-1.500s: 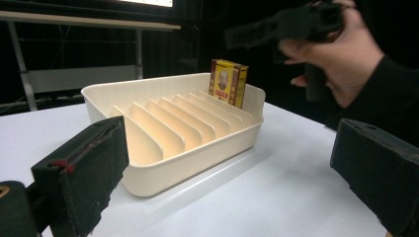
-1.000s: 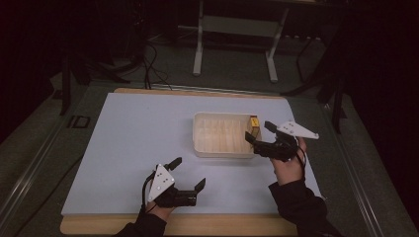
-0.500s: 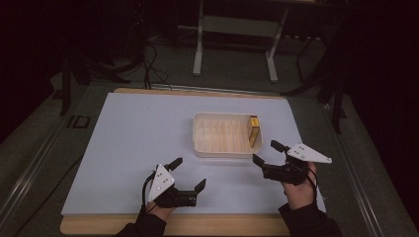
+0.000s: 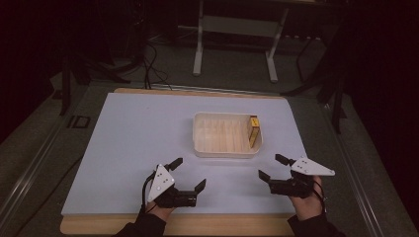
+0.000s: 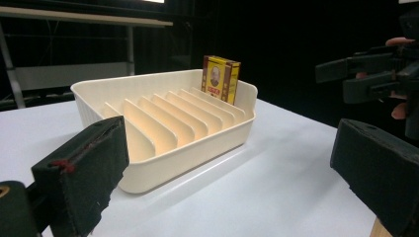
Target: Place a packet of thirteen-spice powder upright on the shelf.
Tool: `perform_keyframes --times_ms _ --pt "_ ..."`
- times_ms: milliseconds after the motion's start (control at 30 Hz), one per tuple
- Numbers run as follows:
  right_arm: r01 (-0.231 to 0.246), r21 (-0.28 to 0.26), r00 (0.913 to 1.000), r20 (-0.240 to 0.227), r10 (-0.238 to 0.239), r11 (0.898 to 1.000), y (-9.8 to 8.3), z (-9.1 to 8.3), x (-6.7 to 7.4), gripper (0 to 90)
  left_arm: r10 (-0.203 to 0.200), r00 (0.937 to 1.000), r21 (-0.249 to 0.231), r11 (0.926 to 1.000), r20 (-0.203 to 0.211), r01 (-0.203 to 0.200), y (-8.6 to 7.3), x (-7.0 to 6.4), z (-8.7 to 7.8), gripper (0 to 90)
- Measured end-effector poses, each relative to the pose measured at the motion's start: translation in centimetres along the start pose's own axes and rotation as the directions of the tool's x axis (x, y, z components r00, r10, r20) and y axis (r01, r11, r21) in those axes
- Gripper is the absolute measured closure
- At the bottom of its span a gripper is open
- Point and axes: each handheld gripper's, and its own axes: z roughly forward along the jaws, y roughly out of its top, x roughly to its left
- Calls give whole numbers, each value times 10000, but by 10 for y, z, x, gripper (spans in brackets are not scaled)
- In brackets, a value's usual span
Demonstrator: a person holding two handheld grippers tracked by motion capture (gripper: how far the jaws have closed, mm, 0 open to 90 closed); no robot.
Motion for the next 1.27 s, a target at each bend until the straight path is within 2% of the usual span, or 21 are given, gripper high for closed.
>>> perform_keyframes --times_ms 267,433,767,1033,1267 --pt "32 408 10000 84 -36 9992 -14 -4 -4 135 22 10000 32 10000 27 -22 0 -1 0 29" --pt "-242 778 9995 234 225 9967 -22 -4 -6 135 41 10000 64 10000 26 -41 0 -1 0 29" --pt "-5 1464 9992 399 -54 9892 -33 -10 -12 135 117 9999 190 9998 28 -117 -1 -2 1 42" --pt "-29 1500 9981 613 -64 9887 -38 -18 -22 137 100 9999 250 9996 56 -101 -2 -2 2 42" --pt "78 1588 9975 682 -188 9873 -38 -16 -22 140 161 9998 256 9995 99 -164 -2 -3 3 41"
